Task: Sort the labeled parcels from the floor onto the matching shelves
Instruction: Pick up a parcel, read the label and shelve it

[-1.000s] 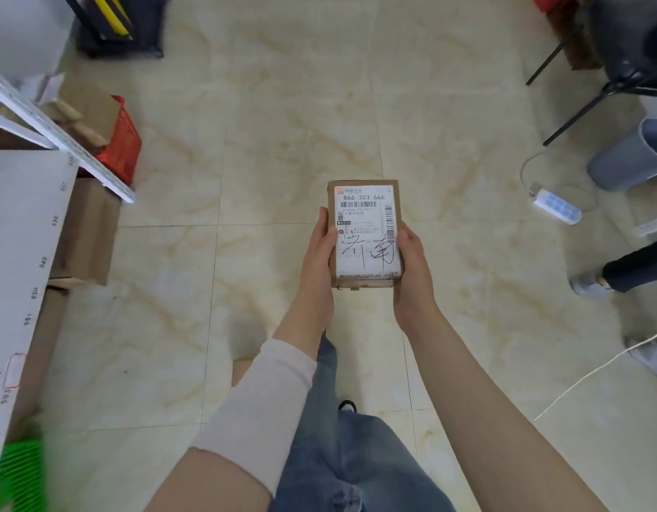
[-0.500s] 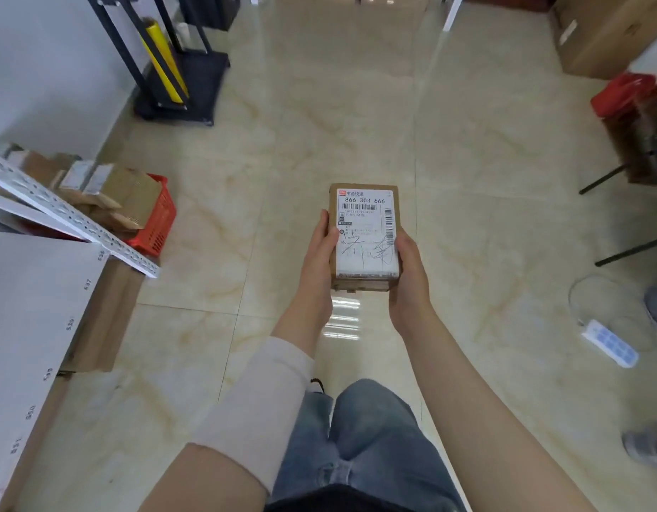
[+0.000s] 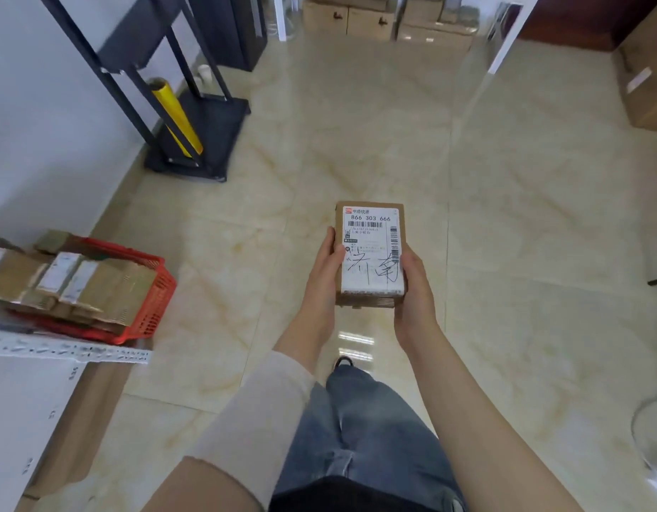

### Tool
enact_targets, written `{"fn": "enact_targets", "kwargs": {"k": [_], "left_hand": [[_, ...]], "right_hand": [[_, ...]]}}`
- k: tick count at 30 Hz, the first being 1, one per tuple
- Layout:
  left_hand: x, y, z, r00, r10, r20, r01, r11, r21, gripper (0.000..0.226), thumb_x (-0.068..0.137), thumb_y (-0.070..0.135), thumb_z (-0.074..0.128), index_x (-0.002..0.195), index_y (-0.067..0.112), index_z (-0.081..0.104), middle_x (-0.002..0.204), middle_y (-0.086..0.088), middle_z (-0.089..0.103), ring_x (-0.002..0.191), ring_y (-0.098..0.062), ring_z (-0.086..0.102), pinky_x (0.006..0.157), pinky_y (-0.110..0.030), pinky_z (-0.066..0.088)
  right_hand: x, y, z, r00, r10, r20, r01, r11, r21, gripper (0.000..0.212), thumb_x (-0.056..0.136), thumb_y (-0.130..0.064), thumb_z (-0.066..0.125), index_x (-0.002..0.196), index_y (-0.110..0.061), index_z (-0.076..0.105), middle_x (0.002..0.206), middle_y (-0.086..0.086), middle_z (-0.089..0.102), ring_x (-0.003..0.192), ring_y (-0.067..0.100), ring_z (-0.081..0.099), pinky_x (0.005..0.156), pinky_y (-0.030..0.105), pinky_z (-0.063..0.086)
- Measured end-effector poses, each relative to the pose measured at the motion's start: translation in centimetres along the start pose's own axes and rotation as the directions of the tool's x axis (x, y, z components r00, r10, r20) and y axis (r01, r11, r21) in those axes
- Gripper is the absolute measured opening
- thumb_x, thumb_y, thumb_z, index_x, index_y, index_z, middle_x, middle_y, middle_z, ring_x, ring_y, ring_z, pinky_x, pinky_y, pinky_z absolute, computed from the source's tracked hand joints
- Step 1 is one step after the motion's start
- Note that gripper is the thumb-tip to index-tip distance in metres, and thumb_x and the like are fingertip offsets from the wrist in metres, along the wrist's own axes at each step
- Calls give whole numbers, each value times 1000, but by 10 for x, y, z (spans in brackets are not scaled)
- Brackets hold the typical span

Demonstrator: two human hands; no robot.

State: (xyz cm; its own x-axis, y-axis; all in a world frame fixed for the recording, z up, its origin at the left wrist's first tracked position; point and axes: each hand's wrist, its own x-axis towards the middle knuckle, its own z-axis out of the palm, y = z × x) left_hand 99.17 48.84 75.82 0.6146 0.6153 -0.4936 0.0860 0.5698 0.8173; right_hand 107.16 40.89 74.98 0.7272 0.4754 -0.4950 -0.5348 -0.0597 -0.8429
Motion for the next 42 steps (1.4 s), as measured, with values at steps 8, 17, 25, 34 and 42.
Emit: {"fn": "enact_targets", "kwargs": {"k": [8, 17, 25, 34, 42], "left_hand": [[155, 100, -1, 996, 61, -73, -65, 996, -61, 53, 98, 31, 41, 150, 31, 27, 148, 2, 48, 128, -19, 52, 105, -37, 42], [383, 268, -18, 996, 86, -11, -86, 994, -65, 53, 98, 30, 41, 149, 34, 27, 145, 6, 51, 113, -10, 57, 78, -23, 47], [565, 383, -3, 996, 89, 24, -87, 994, -67, 53, 97, 31, 42, 148, 37, 28, 148, 5, 48, 131, -16, 50, 108, -39, 40], [777, 493, 55, 994, 103, 25, -103, 994, -28, 51, 99, 27, 40, 149, 31, 30, 146, 1, 51, 123, -18, 55, 105, -37, 42], [937, 600, 90, 989, 150, -8, -151, 987, -48, 51, 97, 26, 43, 147, 29, 35, 143, 3, 53, 126, -18, 55, 109, -41, 41]], "right_hand": [[148, -66, 96, 998, -7, 59, 7, 1000, 4, 44, 96, -32, 42, 137, -18, 46, 133, 5, 60, 122, 21, 57, 101, 40, 45], [356, -173, 254, 997, -62, 45, 60, 997, 44, 45, 96, -31, 41, 137, -15, 46, 135, 6, 59, 122, 22, 57, 91, 33, 47], [524, -260, 347, 995, -99, 0, 98, 992, 74, 45, 95, -31, 43, 137, -16, 47, 134, 3, 59, 121, 19, 57, 90, 30, 47], [738, -359, 408, 994, -104, 27, 101, 989, 112, 55, 87, -40, 46, 136, -15, 47, 133, 7, 61, 123, 24, 56, 88, 32, 47], [897, -460, 479, 989, -134, 61, 127, 986, 108, 53, 88, -38, 48, 136, -17, 48, 131, 6, 62, 117, 22, 60, 91, 35, 47]]}}
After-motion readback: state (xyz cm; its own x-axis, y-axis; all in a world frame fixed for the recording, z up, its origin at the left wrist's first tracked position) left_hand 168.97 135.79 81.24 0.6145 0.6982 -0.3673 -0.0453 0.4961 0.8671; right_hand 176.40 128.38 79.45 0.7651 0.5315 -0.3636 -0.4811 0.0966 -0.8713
